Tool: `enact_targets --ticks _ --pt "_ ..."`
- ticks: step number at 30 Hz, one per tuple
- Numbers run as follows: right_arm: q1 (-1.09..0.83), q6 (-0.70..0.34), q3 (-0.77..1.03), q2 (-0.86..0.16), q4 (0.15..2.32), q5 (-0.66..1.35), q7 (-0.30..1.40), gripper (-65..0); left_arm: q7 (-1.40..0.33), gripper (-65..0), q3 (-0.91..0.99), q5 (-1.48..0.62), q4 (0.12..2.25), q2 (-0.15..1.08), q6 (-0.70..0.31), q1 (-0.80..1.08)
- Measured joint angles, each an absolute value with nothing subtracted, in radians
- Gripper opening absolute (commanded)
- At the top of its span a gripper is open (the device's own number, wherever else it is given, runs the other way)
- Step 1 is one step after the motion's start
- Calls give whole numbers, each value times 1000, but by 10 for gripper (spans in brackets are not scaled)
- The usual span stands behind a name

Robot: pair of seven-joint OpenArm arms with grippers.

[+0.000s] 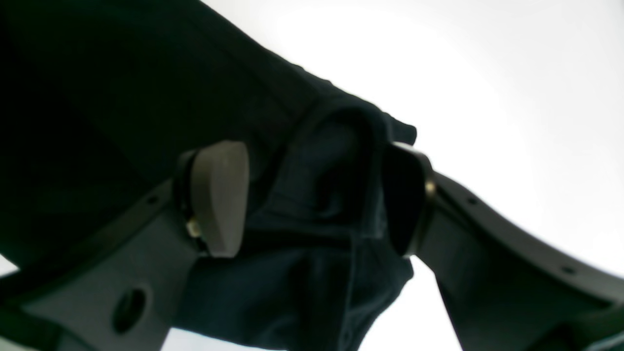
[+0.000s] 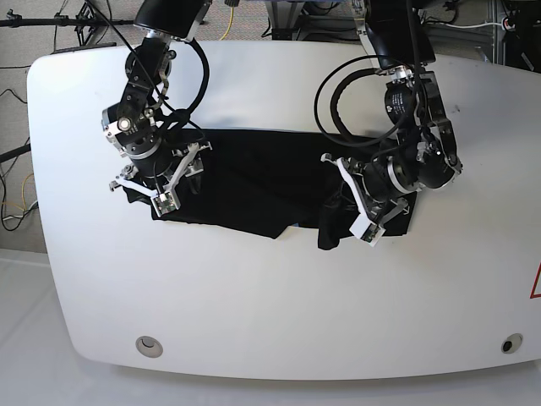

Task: Fold the T-shirt properly
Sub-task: 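Fold the held end over toward the right gripper and lower it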

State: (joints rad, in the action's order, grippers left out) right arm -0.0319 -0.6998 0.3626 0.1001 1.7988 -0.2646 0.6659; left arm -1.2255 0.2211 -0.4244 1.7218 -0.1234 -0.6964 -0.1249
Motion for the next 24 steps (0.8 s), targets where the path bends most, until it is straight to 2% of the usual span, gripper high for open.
enact_targets --ticks 16,18,20,24 --pt "-33 -700 371 101 1799 -272 666 -236 -1208 -642 103 -428 1721 -41 -697 -142" --pt "-33 -701 371 101 1799 -272 666 -234 -1209 -619 103 -428 1721 -43 -697 -146" --pt "-34 -700 373 103 1799 -273 667 -234 -1222 -566 117 -429 1717 -52 -697 -150" --pt "-35 -700 373 103 1799 -273 672 -233 -1250 -390 132 -432 1707 -69 -696 -158"
